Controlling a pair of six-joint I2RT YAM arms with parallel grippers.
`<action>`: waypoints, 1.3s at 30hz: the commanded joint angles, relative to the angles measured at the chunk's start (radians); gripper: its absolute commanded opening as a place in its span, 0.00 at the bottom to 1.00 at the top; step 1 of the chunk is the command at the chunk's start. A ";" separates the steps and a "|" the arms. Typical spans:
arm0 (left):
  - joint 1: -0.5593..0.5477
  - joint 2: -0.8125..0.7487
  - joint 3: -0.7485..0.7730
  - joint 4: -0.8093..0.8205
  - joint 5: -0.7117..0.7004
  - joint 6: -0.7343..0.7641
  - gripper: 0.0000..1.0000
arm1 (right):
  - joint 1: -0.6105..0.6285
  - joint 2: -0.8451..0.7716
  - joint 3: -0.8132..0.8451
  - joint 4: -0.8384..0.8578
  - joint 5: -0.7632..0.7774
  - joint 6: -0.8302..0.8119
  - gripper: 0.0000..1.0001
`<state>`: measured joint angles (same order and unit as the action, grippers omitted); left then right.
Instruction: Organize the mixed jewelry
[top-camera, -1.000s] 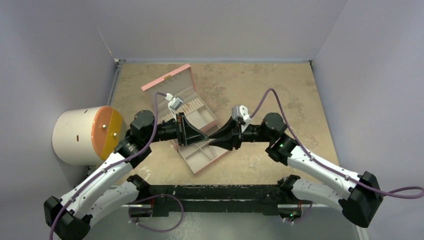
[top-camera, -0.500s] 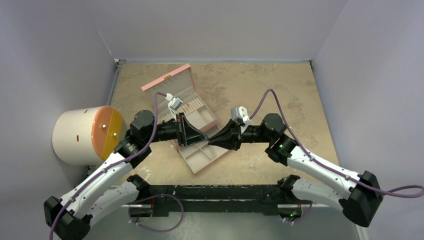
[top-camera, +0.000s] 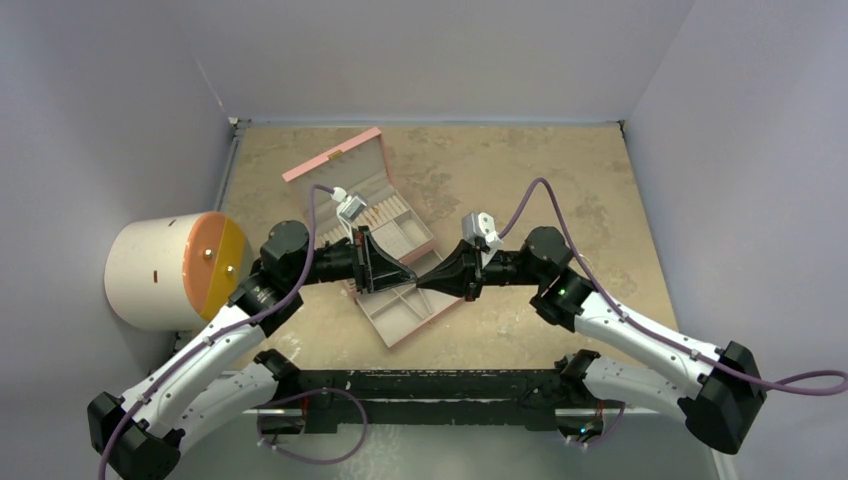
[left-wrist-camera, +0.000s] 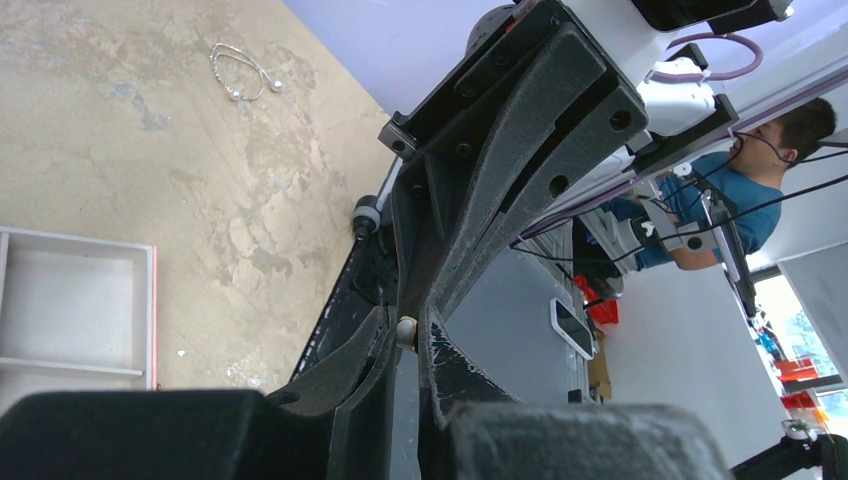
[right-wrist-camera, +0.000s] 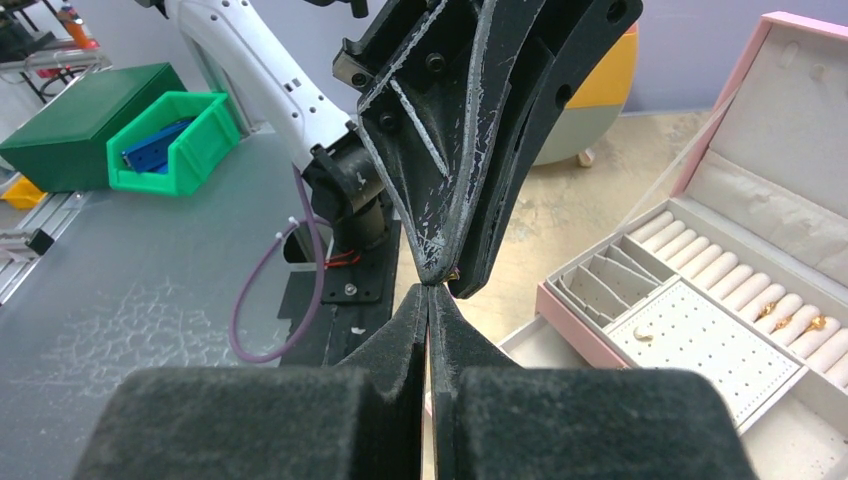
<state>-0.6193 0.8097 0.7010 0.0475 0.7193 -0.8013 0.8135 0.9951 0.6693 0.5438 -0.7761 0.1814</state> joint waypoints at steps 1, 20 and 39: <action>0.000 -0.005 0.005 0.075 -0.002 -0.010 0.00 | 0.018 -0.007 0.039 0.040 -0.008 -0.013 0.00; 0.000 -0.022 -0.040 0.253 0.048 -0.165 0.35 | 0.019 -0.062 -0.006 0.087 -0.041 -0.029 0.00; -0.002 0.015 -0.088 0.443 0.174 -0.334 0.35 | 0.021 -0.101 0.008 0.025 -0.094 -0.191 0.00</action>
<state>-0.6193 0.8234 0.6109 0.4076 0.8455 -1.1007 0.8265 0.9031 0.6456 0.5591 -0.8345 0.0422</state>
